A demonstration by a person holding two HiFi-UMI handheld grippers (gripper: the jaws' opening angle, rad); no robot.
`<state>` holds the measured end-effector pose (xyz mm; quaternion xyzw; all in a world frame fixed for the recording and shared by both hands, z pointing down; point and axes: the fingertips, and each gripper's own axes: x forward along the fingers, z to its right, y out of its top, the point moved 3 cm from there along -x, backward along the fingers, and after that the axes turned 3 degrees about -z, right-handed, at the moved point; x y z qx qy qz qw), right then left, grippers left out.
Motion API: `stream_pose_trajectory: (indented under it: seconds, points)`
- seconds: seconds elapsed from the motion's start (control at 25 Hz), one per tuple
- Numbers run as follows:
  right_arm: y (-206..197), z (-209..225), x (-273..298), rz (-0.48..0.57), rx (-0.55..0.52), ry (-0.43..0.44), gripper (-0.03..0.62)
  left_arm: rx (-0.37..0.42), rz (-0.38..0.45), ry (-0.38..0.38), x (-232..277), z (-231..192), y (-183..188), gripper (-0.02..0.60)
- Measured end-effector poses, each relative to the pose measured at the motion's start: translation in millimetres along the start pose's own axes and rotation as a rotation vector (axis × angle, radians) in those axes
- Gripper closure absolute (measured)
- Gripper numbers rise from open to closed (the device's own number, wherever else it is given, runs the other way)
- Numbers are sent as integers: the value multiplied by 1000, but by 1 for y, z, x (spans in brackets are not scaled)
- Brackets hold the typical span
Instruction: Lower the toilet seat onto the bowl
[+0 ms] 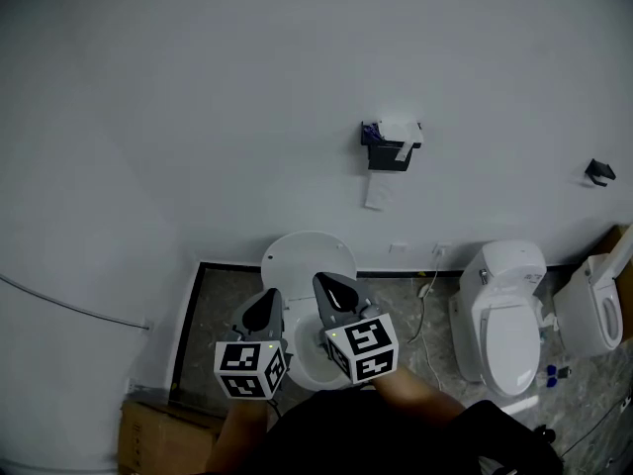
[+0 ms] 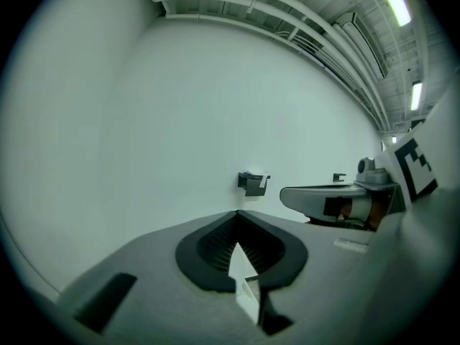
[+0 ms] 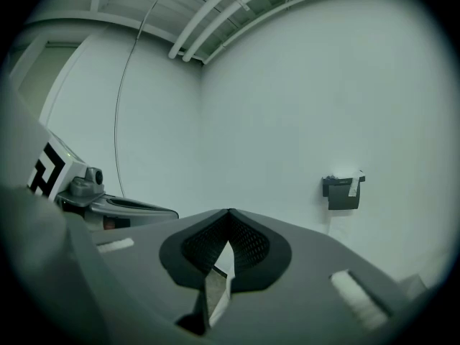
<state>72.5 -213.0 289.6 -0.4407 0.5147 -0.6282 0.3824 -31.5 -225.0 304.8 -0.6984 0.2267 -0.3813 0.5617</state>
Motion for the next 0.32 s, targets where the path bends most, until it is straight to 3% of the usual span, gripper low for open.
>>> stream_pose_trajectory:
  seconds: [0.32]
  points:
    - [-5, 1, -17, -8, -1, -16, 589, 22, 0, -24, -7, 15, -5, 574]
